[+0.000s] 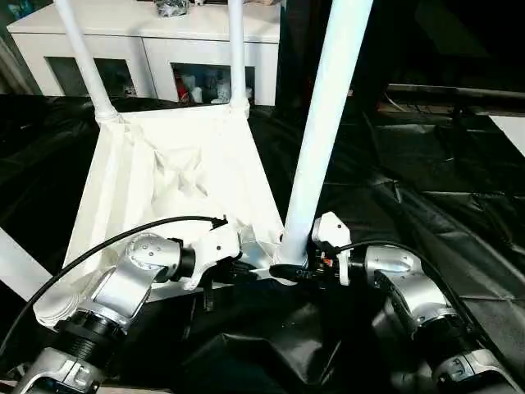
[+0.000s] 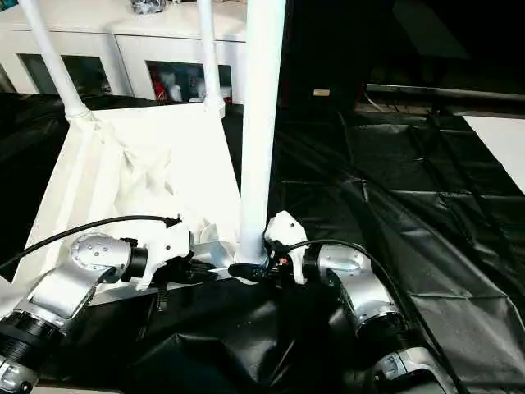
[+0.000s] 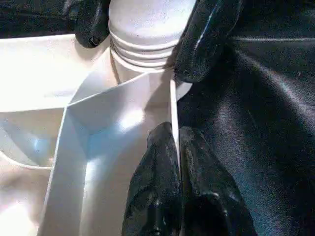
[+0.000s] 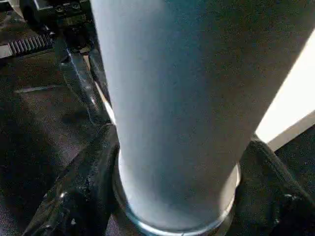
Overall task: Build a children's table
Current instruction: Rotate leg to tighten
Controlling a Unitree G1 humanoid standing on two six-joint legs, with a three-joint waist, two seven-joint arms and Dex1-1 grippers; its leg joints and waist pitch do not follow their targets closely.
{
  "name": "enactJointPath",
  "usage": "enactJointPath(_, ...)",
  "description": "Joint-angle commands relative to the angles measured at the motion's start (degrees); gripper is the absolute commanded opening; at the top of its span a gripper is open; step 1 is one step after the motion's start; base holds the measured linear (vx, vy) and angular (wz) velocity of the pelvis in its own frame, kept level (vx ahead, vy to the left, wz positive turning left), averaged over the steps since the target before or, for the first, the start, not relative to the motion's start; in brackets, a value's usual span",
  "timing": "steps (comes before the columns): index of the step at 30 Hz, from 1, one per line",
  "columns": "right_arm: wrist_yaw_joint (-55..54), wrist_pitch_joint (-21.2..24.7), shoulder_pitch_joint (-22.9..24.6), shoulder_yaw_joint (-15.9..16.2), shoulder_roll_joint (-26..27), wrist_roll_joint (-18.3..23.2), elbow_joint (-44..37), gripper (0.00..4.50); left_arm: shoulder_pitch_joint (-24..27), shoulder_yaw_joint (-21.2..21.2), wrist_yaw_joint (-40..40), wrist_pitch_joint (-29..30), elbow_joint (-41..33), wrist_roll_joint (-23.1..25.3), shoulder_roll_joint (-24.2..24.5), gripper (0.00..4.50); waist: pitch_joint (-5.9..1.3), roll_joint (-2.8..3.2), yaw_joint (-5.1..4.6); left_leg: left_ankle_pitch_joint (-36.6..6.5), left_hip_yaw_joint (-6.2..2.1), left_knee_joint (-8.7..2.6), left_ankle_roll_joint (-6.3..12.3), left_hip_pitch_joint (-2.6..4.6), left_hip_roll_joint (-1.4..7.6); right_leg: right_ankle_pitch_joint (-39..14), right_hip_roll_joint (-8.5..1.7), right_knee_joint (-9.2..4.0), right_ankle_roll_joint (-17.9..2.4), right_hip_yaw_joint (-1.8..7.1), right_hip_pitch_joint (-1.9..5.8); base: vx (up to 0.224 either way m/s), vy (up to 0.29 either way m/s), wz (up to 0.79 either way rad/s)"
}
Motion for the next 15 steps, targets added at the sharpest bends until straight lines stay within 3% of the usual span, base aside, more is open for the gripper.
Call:
enactJointPath(1, -0.4, 0.2, 0.1, -0.5, 0.5, 0.3, -0.4, 2.75, 1.0, -1.7, 0.2, 0.4, 1.6, 0.2, -0.8, 0.00, -2.60, 0.00, -0.06, -10.0, -1.52, -3.53, 2.99, 0.68, 3.78, -5.5, -4.29, -2.76, -13.8, 2.74, 2.04, 0.000, 0.000, 0.00)
enactJointPath(4, -5.0, 0.2, -0.2, -1.2, 2.1, -0.8, 1.8, 2.74, -0.2, -1.0, 4.6, 1.0, 4.6, 1.5, -2.8, 0.00, -2.39, -0.13, -0.21, -11.0, -1.46, -3.59, 2.73, 0.65, 3.68, -7.7, -4.38, -3.07, -13.6, 2.87, 1.85, 0.000, 0.000, 0.00)
enactJointPath(5, -6.7, 0.3, -0.4, -1.4, 2.7, -1.2, 2.7, 2.74, -0.6, -0.8, 6.1, 1.2, 5.6, 2.0, -3.5, 0.00, -2.21, -0.22, -0.23, -12.7, -1.58, -3.74, 2.02, 0.74, 3.67, -10.6, -4.51, -3.38, -13.1, 2.92, 1.88, 0.000, 0.000, 0.00)
enactJointPath(9, -18.6, 0.0, -1.2, -2.7, 7.0, -3.8, 7.6, 2.74, -3.3, -0.1, 14.5, 2.5, 10.8, 4.3, -7.7, 0.00, -1.66, -0.30, -0.65, -19.0, -1.99, -4.08, -0.61, 1.27, 3.45, -25.2, -4.88, -4.75, -9.3, 3.18, 1.03, 0.000, 0.000, 0.00)
enactJointPath(10, -20.6, 0.3, -1.3, -3.0, 7.8, -4.0, 8.3, 2.73, -3.8, 0.0, 16.0, 2.8, 11.6, 4.6, -8.5, 0.00, -1.67, -0.52, -0.62, -19.2, -2.11, -4.17, -0.83, 1.33, 3.51, -26.4, -4.94, -4.95, -8.6, 3.12, 1.17, 0.000, 0.000, 0.00)
enactJointPath(14, -35.5, 1.6, -2.4, -6.5, 13.7, -4.3, 11.3, 2.73, -6.7, 0.7, 24.3, 4.7, 16.5, 6.2, -13.2, 0.00, -1.50, -0.30, -0.63, -21.3, -2.35, -4.15, -1.52, 1.95, 3.24, -33.7, -4.96, -6.03, -5.5, 2.95, 0.25, -0.026, -0.007, 0.01)
enactJointPath(15, -37.3, 1.6, -2.5, -6.9, 14.2, -4.3, 11.6, 2.73, -7.0, 0.8, 25.1, 4.8, 17.0, 6.4, -13.6, 0.00, -1.43, -0.30, -0.80, -22.0, -2.64, -4.34, -1.62, 1.61, 3.22, -34.9, -5.01, -6.13, -4.8, 2.72, 0.48, -0.054, -0.006, -0.02)
